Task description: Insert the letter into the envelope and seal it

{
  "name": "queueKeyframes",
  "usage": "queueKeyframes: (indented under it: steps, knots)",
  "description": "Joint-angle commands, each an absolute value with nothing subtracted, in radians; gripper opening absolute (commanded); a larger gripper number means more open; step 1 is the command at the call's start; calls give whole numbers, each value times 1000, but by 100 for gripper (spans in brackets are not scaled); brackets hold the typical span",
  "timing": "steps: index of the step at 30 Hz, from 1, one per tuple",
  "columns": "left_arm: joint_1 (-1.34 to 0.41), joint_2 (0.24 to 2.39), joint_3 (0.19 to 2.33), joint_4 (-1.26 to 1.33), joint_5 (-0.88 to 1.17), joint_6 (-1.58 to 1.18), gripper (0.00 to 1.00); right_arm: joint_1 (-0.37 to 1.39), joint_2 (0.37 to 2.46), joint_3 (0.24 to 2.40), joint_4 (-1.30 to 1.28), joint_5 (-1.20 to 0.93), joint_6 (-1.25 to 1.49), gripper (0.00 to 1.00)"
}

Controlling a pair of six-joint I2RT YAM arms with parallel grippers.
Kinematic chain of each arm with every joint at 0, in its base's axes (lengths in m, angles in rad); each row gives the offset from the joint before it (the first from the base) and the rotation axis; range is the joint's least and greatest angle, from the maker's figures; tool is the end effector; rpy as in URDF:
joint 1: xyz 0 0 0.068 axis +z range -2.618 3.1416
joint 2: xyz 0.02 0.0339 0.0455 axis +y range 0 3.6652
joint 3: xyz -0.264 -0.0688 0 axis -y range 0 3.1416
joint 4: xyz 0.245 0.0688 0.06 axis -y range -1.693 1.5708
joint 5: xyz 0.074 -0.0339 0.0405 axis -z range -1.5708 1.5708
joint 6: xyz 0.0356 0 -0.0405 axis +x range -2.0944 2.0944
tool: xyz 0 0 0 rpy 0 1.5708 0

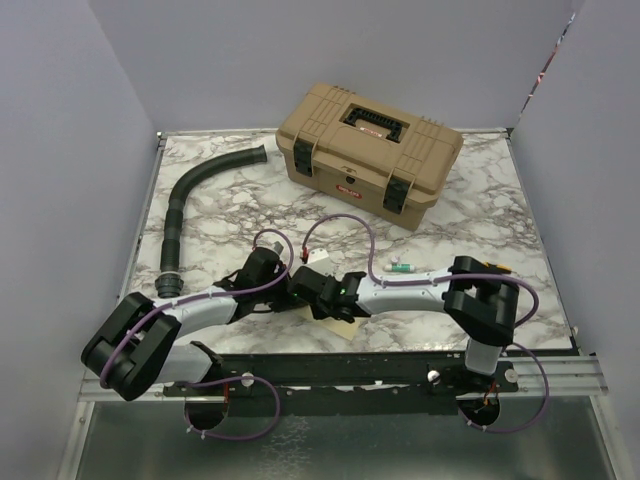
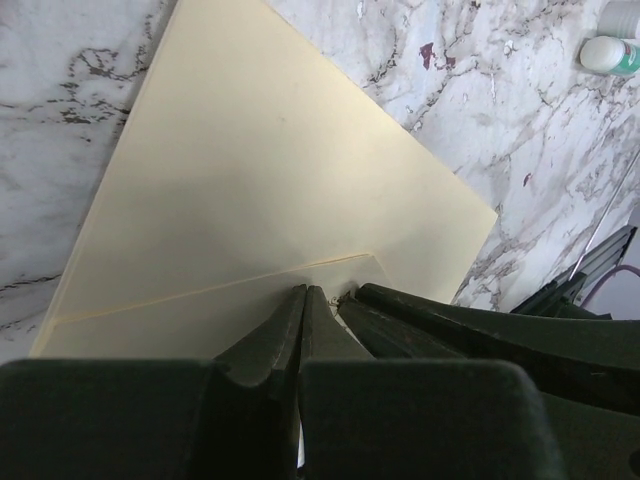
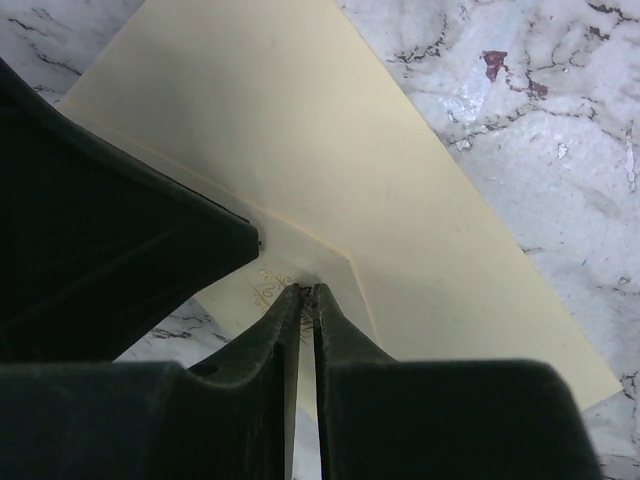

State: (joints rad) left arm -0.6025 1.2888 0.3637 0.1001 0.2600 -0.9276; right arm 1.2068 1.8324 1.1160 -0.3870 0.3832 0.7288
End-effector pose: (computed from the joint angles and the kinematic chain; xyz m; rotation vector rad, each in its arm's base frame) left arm 0.1723 -0.1296 0.1279 -0.2911 2.6009 -0.9546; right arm 0.1408 0.3323 0.1573 -0.4909 2.5139 0.2202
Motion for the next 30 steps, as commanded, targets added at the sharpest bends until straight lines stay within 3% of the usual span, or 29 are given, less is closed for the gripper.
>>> queueKeyframes:
  steps: [1,13,21,30]
  knots:
    - [-592,1339,331,-3,100,-893,0,1200,1828,993,-395,320,767,13]
    - [-565,1352,339,-3,77,-904,0,1200,1709,802,-428,206,743,15]
    - [-550,1362,368,-4,81,-890,0,1200,1616,802,-493,212,733,14]
    - [-502,1302,396,-80,-43,-823,0,1200,1693,834,-451,217,729,14]
